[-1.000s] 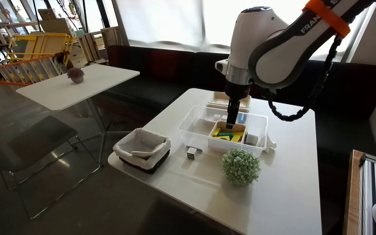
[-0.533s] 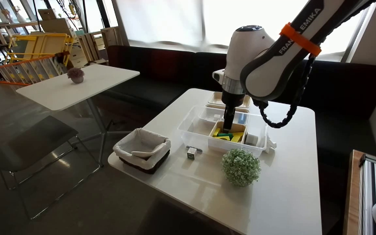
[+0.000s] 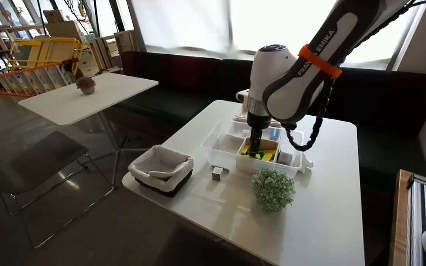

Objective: Move the yellow wooden brick from the transparent box into the white paper box

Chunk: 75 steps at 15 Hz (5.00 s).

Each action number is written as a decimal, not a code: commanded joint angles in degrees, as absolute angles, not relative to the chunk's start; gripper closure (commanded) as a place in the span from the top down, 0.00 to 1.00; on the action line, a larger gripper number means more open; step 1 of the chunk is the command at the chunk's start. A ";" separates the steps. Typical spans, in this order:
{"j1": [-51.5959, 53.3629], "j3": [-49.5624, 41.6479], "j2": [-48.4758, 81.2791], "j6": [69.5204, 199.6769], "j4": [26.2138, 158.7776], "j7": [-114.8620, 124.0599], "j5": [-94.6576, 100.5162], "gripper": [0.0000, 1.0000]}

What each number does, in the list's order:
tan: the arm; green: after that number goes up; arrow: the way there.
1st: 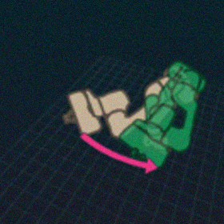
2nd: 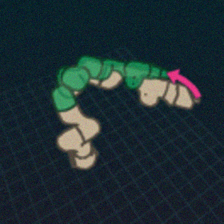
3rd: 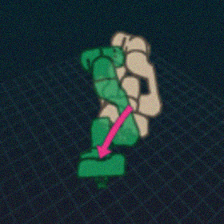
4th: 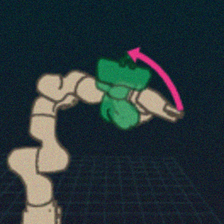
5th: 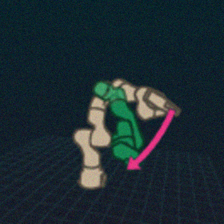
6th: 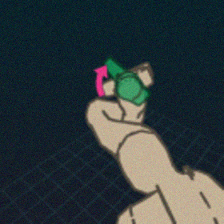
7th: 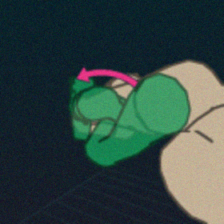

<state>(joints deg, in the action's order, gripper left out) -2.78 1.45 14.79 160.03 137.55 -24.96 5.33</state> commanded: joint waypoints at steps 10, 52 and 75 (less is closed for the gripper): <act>-6.80 4.42 22.36 160.77 131.77 -28.58 5.50 0.24; -11.23 8.17 16.78 153.07 134.19 -31.09 -0.49 0.05; -8.31 -5.64 13.61 156.78 124.69 -11.39 6.97 0.05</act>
